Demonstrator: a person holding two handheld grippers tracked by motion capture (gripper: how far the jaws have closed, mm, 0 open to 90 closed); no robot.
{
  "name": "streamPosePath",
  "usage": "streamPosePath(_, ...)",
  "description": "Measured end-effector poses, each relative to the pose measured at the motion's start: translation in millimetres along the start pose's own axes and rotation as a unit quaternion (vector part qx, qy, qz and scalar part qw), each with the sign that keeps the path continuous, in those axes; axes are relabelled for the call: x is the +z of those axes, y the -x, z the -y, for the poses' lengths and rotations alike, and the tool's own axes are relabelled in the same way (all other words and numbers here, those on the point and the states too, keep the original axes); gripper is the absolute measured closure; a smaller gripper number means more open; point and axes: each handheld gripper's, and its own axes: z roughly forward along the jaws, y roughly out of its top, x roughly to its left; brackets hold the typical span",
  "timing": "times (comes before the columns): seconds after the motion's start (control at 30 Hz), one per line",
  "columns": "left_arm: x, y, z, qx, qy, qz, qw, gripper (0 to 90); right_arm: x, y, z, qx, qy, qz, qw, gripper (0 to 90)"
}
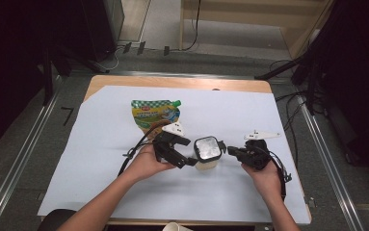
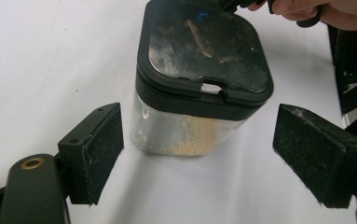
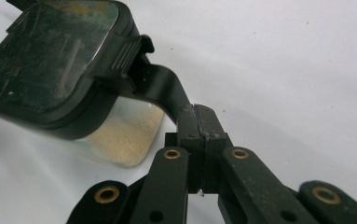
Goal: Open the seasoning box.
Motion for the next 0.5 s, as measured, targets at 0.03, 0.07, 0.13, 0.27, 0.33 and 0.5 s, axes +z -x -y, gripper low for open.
streamPosePath(0.03, 1.9, -0.1, -0.1, -0.001, -0.001, 0.000, 1.0000, 16.8, 0.0, 0.0, 0.0, 0.000, 0.000, 0.000, 1.0000, 90.0)
streamPosePath(0.07, 3.7, -0.7, -0.2, -0.001, -0.004, 0.003, 1.0000, 16.8, 1.9, 0.8, -1.6, -0.003, -0.002, 0.000, 1.0000, 90.0)
streamPosePath(0.13, 8.3, 0.3, -1.1, 0.005, -0.008, 0.003, 1.0000, 16.8, 8.9, 3.6, -7.4, -0.008, -0.007, 0.002, 0.9999, 90.0)
streamPosePath(0.27, 14.1, 0.3, -3.2, 0.007, -0.001, 0.009, 0.9999, 16.8, 14.4, 3.8, -12.8, -0.014, -0.010, 0.004, 0.9998, 90.0)
streamPosePath(0.33, 18.3, 1.5, -4.9, 0.010, -0.001, 0.009, 0.9999, 16.8, 16.0, 4.4, -13.7, -0.011, -0.010, 0.004, 0.9999, 90.0)
streamPosePath(0.5, 25.1, 3.6, -5.8, 0.020, 0.006, -0.003, 0.9998, 14.6, 16.9, 2.5, -13.5, -0.013, -0.012, 0.015, 0.9997, 90.0)
